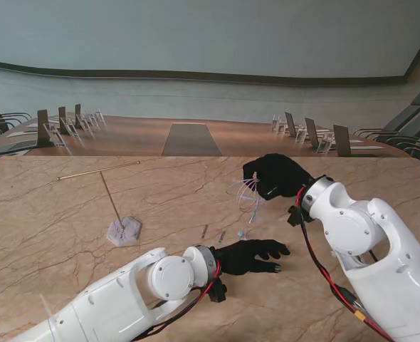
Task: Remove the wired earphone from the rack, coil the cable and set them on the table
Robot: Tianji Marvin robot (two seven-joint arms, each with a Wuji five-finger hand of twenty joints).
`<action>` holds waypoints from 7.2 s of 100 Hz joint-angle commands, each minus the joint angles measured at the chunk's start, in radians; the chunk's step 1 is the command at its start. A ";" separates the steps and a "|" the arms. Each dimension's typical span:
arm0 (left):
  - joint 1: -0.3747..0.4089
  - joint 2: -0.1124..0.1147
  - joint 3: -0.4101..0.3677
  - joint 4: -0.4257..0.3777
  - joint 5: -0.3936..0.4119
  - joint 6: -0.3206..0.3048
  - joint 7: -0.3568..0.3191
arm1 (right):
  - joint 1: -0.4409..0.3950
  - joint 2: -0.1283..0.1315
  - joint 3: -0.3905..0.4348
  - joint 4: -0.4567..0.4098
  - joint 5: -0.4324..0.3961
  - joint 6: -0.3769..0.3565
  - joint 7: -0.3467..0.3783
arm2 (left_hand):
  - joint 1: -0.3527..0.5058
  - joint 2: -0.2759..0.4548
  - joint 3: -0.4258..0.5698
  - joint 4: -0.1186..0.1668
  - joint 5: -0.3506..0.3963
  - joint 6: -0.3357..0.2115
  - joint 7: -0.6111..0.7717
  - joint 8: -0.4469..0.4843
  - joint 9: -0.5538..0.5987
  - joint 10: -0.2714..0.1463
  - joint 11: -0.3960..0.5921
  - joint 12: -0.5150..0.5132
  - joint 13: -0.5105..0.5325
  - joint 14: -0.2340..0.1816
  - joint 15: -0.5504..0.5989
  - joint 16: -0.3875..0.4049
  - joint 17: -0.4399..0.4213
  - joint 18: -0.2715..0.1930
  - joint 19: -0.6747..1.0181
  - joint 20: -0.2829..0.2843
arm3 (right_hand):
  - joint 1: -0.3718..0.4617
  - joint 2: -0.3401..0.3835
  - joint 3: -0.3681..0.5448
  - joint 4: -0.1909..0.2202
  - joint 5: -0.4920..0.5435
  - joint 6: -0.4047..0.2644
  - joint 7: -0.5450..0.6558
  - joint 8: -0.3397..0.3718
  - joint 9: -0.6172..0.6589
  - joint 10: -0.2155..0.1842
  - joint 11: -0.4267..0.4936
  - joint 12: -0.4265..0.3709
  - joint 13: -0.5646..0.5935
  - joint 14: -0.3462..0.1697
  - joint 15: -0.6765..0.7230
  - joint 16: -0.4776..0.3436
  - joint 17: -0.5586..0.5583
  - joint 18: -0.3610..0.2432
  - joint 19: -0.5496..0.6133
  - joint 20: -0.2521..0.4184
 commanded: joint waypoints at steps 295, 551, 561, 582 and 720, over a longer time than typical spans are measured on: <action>0.226 0.057 -0.273 -0.132 0.204 -0.065 0.101 | -0.073 -0.011 0.019 0.002 -0.096 0.030 -0.074 | 0.010 0.000 -0.028 0.019 0.079 0.020 0.275 0.243 0.189 0.026 0.250 0.254 0.176 0.100 0.355 0.227 0.090 0.010 0.265 0.108 | 0.014 -0.030 0.019 -0.087 0.004 0.013 0.045 -0.018 -0.005 0.104 0.003 0.008 0.015 0.101 0.064 0.016 0.014 -0.064 0.022 -0.004; 0.141 0.022 -0.216 -0.089 0.136 0.003 0.122 | -0.120 -0.004 0.003 -0.068 -0.046 0.028 -0.023 | -0.056 0.021 0.005 0.026 0.075 0.040 0.207 0.202 0.162 0.033 0.203 0.182 0.152 0.088 0.275 0.169 0.069 0.011 0.209 0.086 | 0.014 -0.038 0.030 -0.095 0.005 0.025 0.049 -0.035 0.007 0.111 0.005 0.011 0.026 0.108 0.070 0.011 0.028 -0.045 0.026 -0.012; 0.139 0.017 -0.213 -0.086 0.130 0.005 0.131 | -0.120 -0.004 0.002 -0.067 -0.044 0.029 -0.021 | 0.046 0.007 -0.030 0.009 0.072 0.025 0.282 0.237 0.185 0.023 0.242 0.219 0.168 0.090 0.300 0.184 0.075 0.011 0.219 0.088 | 0.014 -0.037 0.029 -0.096 0.004 0.026 0.050 -0.035 0.006 0.111 0.005 0.011 0.026 0.108 0.070 0.011 0.028 -0.046 0.026 -0.012; 0.135 0.012 -0.210 -0.082 0.133 0.010 0.144 | -0.119 -0.005 0.000 -0.066 -0.041 0.029 -0.023 | 0.235 0.028 -0.052 0.000 0.063 -0.006 0.505 0.318 0.265 -0.004 0.380 0.444 0.221 0.096 0.374 0.221 0.101 0.021 0.255 0.098 | 0.014 -0.038 0.030 -0.096 0.004 0.026 0.051 -0.036 0.006 0.110 0.006 0.010 0.026 0.108 0.070 0.011 0.027 -0.044 0.025 -0.012; 0.118 0.040 -0.214 -0.080 0.168 0.042 0.066 | -0.088 -0.004 0.028 -0.043 -0.026 -0.045 -0.030 | 0.293 -0.011 0.109 -0.011 0.109 -0.067 0.641 0.548 0.390 -0.031 0.502 0.596 0.311 0.106 0.450 0.258 0.159 0.041 0.316 0.093 | 0.004 -0.029 0.035 -0.081 0.003 0.011 0.057 -0.007 -0.007 0.100 0.010 0.011 0.012 0.102 0.065 0.013 0.012 -0.056 0.021 -0.012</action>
